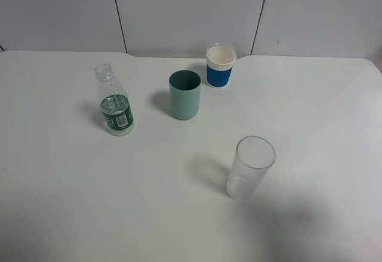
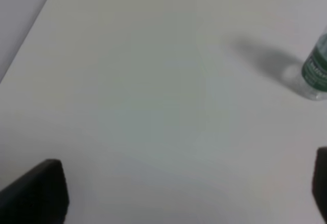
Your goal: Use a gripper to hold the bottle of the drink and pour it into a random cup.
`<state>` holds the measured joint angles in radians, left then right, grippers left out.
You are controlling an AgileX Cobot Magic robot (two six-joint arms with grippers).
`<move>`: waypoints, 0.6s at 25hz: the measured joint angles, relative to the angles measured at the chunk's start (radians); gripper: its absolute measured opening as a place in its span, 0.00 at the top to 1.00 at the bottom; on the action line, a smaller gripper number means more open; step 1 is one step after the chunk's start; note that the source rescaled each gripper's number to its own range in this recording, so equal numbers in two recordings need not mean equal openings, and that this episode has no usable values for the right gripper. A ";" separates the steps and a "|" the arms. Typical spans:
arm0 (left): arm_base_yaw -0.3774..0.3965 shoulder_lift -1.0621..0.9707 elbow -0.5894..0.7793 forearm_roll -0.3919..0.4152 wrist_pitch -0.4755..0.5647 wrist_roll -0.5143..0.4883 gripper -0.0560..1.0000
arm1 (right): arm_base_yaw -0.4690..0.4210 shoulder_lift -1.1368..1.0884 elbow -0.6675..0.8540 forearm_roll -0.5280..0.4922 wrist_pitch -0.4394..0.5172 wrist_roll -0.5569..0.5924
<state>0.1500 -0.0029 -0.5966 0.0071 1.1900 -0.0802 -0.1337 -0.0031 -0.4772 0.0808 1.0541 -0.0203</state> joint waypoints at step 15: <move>0.000 -0.002 0.090 0.012 -0.121 -0.001 0.08 | 0.000 0.000 0.000 0.000 0.000 0.000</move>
<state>0.1500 -0.0052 -0.5062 0.0190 1.0688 -0.0811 -0.1337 -0.0031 -0.4772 0.0808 1.0541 -0.0203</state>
